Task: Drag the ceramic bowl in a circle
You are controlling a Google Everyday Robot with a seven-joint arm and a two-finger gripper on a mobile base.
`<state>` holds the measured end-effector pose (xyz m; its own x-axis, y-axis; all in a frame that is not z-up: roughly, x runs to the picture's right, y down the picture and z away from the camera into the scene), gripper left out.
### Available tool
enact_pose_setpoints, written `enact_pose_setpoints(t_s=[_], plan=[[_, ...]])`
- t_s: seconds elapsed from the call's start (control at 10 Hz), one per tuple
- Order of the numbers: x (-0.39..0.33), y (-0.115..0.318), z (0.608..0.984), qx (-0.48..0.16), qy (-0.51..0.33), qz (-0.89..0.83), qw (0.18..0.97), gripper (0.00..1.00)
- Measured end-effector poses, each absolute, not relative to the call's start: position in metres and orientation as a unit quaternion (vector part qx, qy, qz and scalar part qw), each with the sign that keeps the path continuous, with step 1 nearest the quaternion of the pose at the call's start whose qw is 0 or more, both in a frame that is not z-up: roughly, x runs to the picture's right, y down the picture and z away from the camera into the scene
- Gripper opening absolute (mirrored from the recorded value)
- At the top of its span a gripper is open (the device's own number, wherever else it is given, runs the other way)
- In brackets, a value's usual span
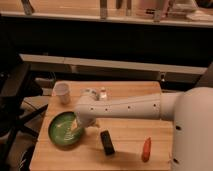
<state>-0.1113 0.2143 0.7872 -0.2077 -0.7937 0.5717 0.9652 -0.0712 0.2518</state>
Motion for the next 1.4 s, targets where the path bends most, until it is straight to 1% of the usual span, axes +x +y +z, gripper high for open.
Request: enact_pose_setpoints(t_s=[1.4], plan=[[-0.122, 0.233, 0.802, -0.165, -0.320, -0.716, 0.599, 0.80]])
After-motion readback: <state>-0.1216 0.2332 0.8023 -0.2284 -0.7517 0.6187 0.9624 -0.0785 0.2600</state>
